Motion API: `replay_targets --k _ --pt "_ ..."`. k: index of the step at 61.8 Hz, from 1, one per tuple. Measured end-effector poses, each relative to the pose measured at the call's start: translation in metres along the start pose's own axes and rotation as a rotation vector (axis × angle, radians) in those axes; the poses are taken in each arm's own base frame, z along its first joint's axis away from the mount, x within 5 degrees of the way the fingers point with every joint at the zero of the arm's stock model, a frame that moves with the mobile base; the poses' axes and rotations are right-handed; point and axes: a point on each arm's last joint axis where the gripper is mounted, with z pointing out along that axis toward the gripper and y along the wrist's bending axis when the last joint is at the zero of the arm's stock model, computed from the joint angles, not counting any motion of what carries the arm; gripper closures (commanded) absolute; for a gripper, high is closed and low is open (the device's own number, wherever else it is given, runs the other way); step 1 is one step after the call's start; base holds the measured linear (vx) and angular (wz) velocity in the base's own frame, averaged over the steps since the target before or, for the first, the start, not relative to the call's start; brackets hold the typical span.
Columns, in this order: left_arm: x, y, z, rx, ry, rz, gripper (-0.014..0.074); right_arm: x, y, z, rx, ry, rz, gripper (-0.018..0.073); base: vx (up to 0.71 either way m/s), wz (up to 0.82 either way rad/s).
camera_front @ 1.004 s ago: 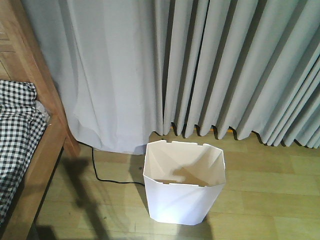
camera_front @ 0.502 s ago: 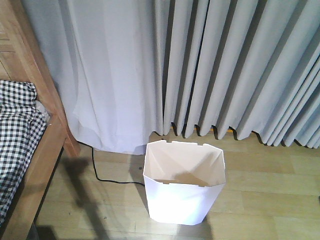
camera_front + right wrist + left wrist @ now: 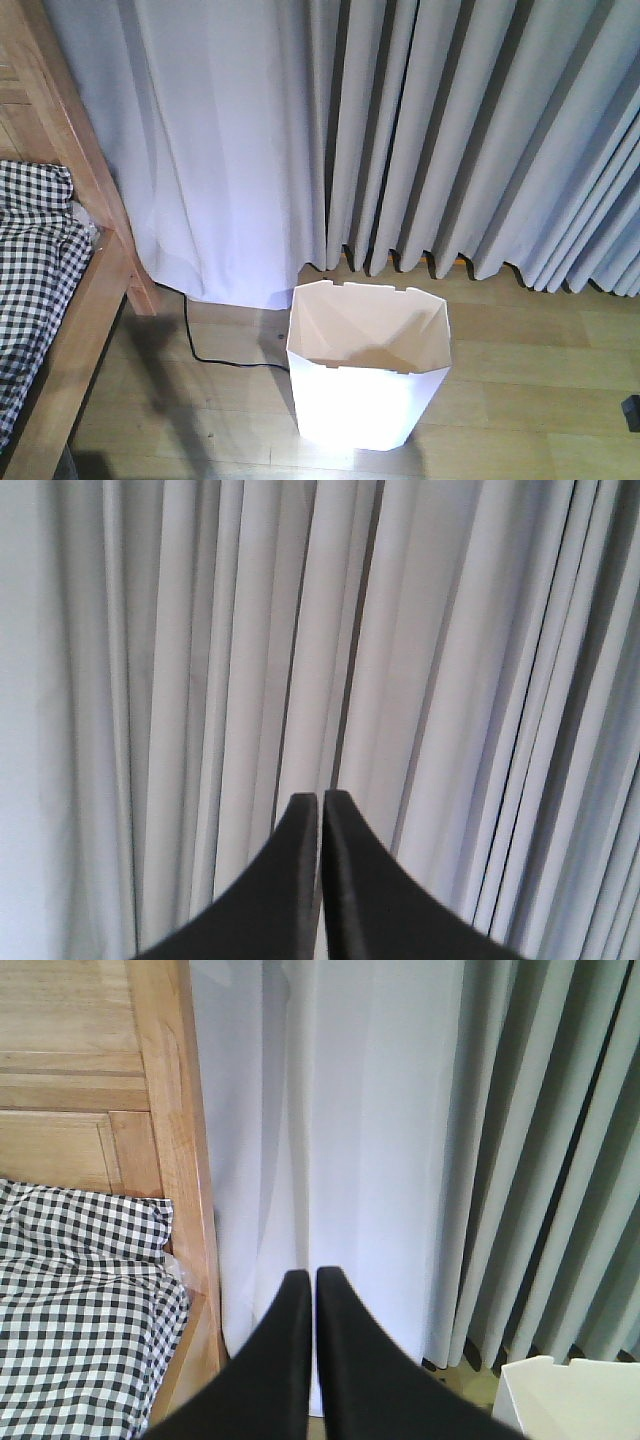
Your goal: Move trash bin to bedside with robot
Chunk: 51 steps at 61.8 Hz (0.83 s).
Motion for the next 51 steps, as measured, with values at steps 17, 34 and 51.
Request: replay_targets --k 17,34,51 --pt "0.0 0.0 0.0 0.0 0.0 0.0 0.0602 0.0 0.0 0.0 0.0 0.0 0.0 0.057 0.0 0.0" --pt "0.0 0.0 0.0 0.0 0.0 0.0 0.0602 0.0 0.0 0.0 0.0 0.0 -0.001 0.057 0.0 0.0" --pt "0.0 0.0 0.0 0.0 0.0 0.0 0.0602 0.0 0.0 0.0 0.0 0.0 -0.001 0.057 0.0 0.0"
